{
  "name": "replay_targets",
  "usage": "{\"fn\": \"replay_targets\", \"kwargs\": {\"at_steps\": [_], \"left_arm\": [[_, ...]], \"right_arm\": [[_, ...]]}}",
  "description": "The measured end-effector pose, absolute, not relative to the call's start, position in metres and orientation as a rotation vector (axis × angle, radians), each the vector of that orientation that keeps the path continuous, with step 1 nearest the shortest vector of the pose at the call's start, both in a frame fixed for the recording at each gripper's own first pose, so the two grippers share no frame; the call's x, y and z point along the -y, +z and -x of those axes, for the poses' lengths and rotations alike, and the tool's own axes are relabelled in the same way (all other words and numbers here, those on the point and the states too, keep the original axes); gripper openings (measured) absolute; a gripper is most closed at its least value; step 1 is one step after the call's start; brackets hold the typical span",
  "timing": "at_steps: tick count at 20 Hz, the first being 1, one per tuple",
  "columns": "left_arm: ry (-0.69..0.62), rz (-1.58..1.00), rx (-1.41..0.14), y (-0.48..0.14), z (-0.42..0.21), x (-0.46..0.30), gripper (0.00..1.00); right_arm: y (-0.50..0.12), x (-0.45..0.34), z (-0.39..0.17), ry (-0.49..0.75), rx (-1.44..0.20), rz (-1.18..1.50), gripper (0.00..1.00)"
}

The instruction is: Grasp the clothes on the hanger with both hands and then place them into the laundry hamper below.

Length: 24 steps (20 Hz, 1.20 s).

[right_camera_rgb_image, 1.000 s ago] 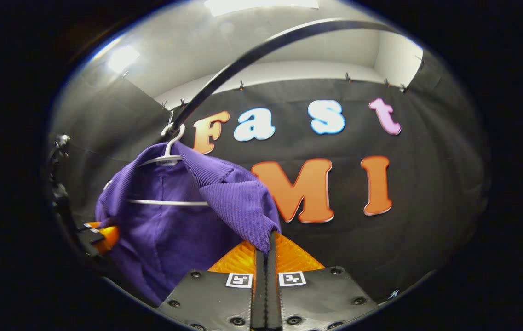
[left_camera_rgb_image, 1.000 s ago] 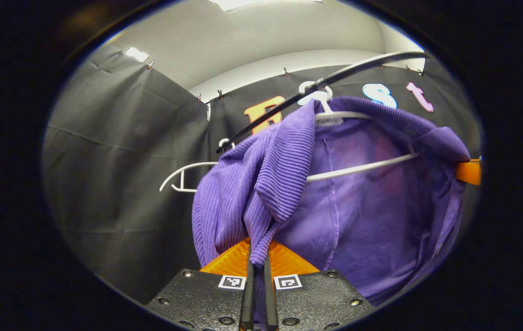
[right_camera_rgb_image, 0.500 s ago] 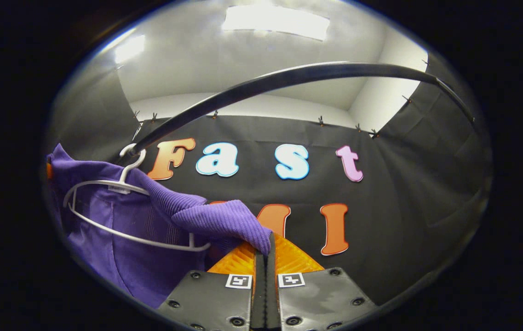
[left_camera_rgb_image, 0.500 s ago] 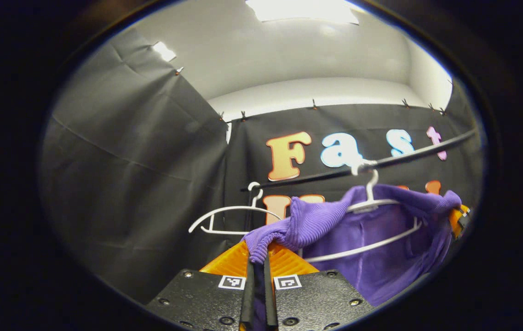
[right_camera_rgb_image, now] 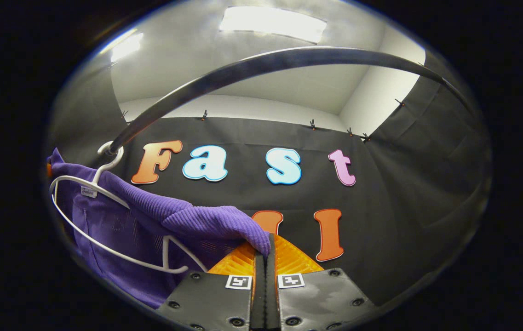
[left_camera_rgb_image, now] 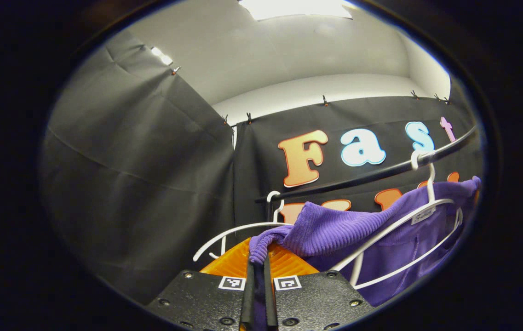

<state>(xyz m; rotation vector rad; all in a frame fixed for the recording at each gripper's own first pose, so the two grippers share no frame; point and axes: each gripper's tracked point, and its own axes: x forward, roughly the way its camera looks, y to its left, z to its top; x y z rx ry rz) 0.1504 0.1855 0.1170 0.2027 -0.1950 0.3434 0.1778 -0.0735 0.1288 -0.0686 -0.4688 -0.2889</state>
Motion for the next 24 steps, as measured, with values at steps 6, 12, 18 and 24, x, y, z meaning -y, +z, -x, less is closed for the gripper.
{"fn": "replay_targets", "kwargs": {"at_steps": [6, 12, 18, 24], "left_arm": [[0.355, -0.177, 0.051, 0.039, -0.163, -0.203, 0.09], [0.335, -0.200, -0.032, -0.010, -0.157, -0.202, 0.10], [0.333, -0.193, -0.091, -0.043, -0.152, -0.198, 0.10], [0.317, -0.234, -0.091, -0.041, -0.136, -0.187, 0.10]], "right_arm": [[0.118, 0.064, -0.195, -0.279, 0.434, 0.097, 0.07], [0.087, 0.067, -0.222, -0.283, 0.340, 0.142, 0.07], [0.048, 0.073, -0.226, -0.284, 0.231, 0.162, 0.07], [0.032, 0.092, -0.200, -0.297, 0.191, 0.211, 0.07]]}}
